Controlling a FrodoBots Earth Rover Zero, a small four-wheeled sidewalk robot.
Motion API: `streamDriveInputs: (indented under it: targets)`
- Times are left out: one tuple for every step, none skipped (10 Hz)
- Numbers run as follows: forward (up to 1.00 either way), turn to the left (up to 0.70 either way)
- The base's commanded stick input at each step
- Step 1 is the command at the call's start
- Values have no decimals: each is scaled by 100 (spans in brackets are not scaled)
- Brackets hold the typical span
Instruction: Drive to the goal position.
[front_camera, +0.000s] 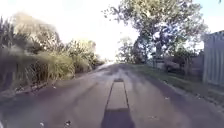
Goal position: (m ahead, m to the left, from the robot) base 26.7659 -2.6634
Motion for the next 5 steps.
streamDriveInputs:
  targets:
    - [100, 0]
    - [100, 0]
    - [100, 0]
    - [100, 0]
    - [100, 0]
